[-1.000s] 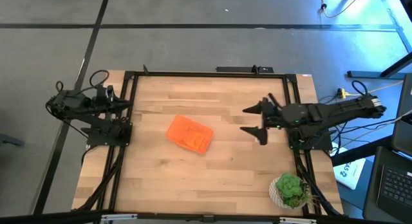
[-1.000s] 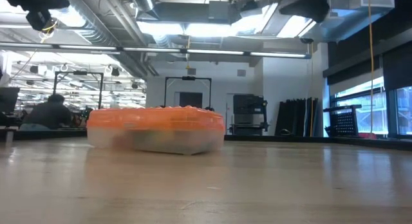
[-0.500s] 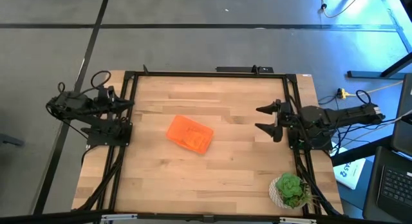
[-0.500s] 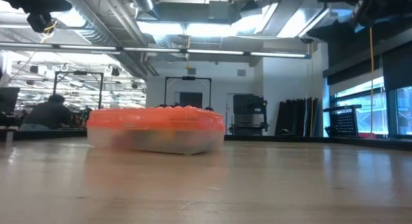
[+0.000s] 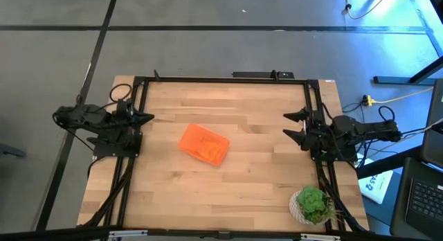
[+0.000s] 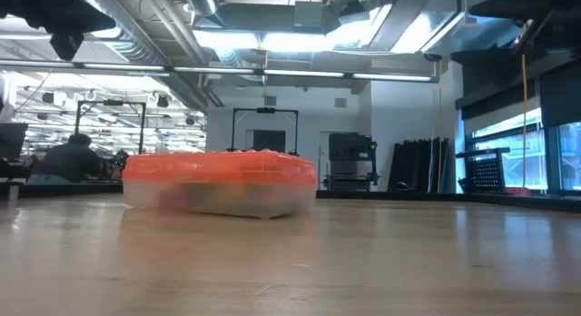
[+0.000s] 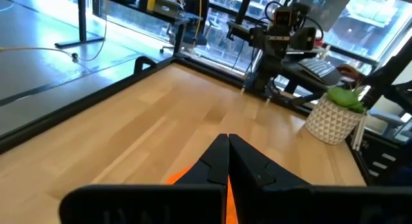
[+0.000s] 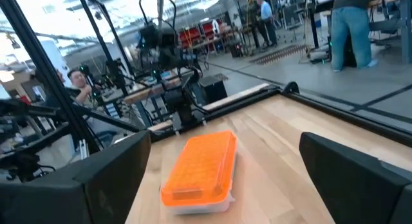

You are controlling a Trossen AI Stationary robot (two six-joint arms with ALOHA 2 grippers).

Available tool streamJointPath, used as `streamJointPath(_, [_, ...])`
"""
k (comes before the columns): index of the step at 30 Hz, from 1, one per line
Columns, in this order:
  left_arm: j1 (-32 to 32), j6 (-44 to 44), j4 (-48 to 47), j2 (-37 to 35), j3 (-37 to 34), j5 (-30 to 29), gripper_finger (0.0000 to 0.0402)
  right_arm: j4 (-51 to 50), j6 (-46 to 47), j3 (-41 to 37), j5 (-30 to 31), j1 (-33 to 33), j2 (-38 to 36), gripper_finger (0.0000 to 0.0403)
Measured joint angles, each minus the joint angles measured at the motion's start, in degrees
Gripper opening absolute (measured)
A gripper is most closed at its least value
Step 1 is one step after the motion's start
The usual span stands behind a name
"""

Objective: Pack school essentials
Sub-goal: Return to Home Position

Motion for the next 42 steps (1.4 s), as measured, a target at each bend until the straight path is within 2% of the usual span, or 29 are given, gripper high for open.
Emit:
streamJointPath(6, [0.0, 0.11, 4.28, -0.01, -4.37, -1.02, 0.0, -0.05, 0.27, -4.01, 0.51, 0.0, -5.95, 0.0399])
streamJointPath(14, [0.0, 0.11, 9.86, -0.02, -10.09, -1.45, 0.0, 1.34, 3.35, -8.0, 1.47, -0.04, -5.79, 0.0399])
streamJointPath(18, [0.0, 0.1, 13.22, 0.0, -14.0, -1.45, 0.0, 5.34, 4.04, -11.17, 1.41, -0.04, -5.78, 0.0399])
streamJointPath(21, [0.0, 0.11, 15.95, -0.01, -16.88, -1.59, 0.0, 8.6, 1.72, -11.93, 1.4, -0.04, -5.7, 0.0399])
streamJointPath(29, [-0.02, -0.11, 22.47, 0.01, -24.61, -1.77, 0.0, 7.99, -1.53, -11.93, 2.4, -0.04, -5.77, 0.0399])
streamJointPath(33, [0.0, 1.48, 23.02, -0.03, -24.72, -3.8, 0.0, 7.98, -3.05, -11.93, 2.4, -0.04, -5.73, 0.0399])
streamJointPath(42, [0.0, 1.6, 23.12, 0.0, -24.74, -5.66, 0.0008, 7.94, 6.21, -11.93, 2.4, -0.04, -5.69, 0.0399])
